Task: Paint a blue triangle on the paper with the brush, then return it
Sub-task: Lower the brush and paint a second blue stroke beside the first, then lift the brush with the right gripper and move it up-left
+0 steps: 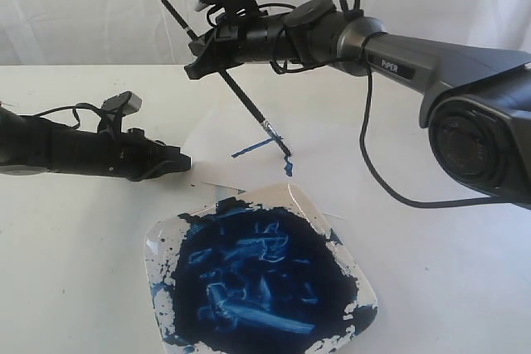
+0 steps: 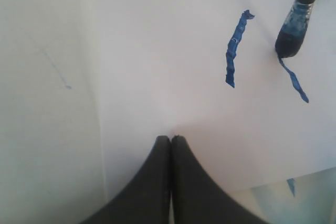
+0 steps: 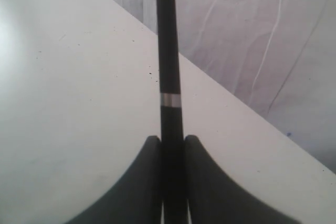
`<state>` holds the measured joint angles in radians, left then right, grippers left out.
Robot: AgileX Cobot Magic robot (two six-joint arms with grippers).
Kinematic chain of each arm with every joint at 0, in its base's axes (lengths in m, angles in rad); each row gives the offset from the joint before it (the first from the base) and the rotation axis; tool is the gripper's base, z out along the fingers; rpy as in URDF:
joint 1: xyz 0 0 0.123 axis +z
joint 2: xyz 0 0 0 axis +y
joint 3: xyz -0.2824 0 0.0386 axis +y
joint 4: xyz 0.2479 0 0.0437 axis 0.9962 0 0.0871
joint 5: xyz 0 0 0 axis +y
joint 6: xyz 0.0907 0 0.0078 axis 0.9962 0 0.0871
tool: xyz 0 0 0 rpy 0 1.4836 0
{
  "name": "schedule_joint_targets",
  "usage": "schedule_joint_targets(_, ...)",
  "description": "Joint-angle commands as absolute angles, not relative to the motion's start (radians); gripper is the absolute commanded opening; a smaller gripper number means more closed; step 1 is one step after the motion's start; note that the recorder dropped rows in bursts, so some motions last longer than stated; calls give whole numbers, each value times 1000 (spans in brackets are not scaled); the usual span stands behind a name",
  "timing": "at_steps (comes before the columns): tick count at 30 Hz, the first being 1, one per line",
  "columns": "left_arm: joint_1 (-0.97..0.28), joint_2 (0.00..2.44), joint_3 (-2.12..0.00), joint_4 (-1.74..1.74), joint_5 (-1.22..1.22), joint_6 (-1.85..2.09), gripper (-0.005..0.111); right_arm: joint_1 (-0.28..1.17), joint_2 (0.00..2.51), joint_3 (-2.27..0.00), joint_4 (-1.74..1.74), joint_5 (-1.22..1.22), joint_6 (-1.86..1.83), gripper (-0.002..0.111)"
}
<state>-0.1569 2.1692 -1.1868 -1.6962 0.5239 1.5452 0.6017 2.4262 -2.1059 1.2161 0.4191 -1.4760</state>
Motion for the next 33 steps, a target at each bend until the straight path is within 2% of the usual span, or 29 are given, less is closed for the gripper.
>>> schedule_joint_targets(1, -163, 2173, -1188, -1685, 515, 1548, 0, 597, 2437, -2104, 1225, 405, -1486, 0)
schedule_joint_targets(14, -163, 2173, -1188, -1685, 515, 1548, 0, 597, 2439, -2104, 1433, 382, -1700, 0)
schedule_joint_targets(33, -163, 2173, -1188, -1685, 515, 1548, 0, 597, 2471, -2106, 1449, 331, -1756, 0)
